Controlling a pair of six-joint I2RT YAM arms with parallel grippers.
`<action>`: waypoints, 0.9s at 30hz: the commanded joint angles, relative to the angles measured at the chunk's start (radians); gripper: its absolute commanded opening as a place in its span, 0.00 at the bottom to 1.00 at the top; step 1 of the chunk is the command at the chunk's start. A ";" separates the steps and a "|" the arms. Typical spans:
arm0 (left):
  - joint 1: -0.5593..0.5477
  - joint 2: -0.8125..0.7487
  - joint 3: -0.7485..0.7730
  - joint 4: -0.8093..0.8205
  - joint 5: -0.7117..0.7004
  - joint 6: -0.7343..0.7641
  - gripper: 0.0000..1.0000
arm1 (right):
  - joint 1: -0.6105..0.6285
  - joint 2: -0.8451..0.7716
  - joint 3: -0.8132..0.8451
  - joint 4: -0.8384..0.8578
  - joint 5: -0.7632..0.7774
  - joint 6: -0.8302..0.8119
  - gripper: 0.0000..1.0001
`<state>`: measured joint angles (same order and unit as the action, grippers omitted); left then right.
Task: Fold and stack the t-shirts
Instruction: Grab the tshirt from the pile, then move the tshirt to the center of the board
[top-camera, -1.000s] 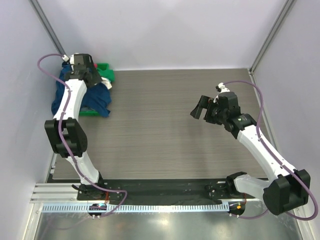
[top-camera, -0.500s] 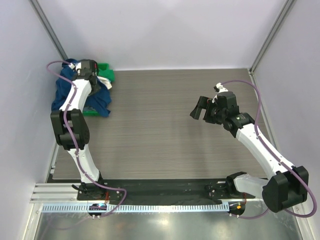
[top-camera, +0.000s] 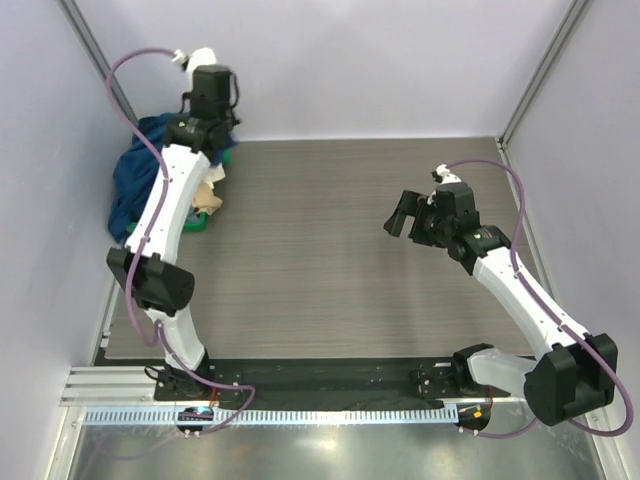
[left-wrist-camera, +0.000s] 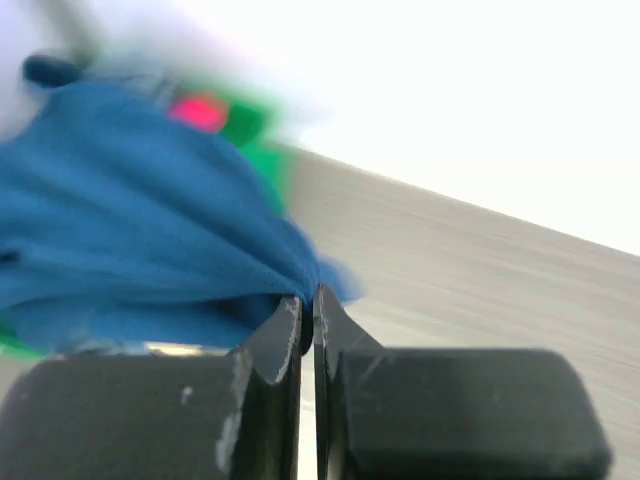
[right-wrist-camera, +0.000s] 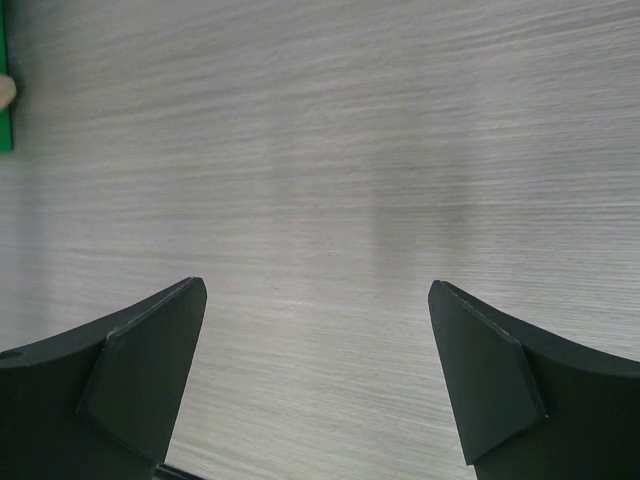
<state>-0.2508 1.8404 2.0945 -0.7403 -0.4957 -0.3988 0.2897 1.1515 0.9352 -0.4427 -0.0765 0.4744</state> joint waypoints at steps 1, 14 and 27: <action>-0.237 -0.052 0.338 0.018 -0.020 0.104 0.00 | -0.038 -0.055 0.066 0.025 0.060 0.026 1.00; -0.501 0.287 0.276 -0.089 0.209 -0.011 0.17 | -0.153 -0.202 0.067 -0.135 0.170 0.073 1.00; -0.290 0.364 0.075 -0.154 0.167 -0.052 0.91 | -0.155 -0.188 0.056 -0.136 0.090 0.086 1.00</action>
<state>-0.7059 2.3543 2.1590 -0.9623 -0.3168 -0.4160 0.1398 0.9306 0.9688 -0.5846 0.0582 0.5568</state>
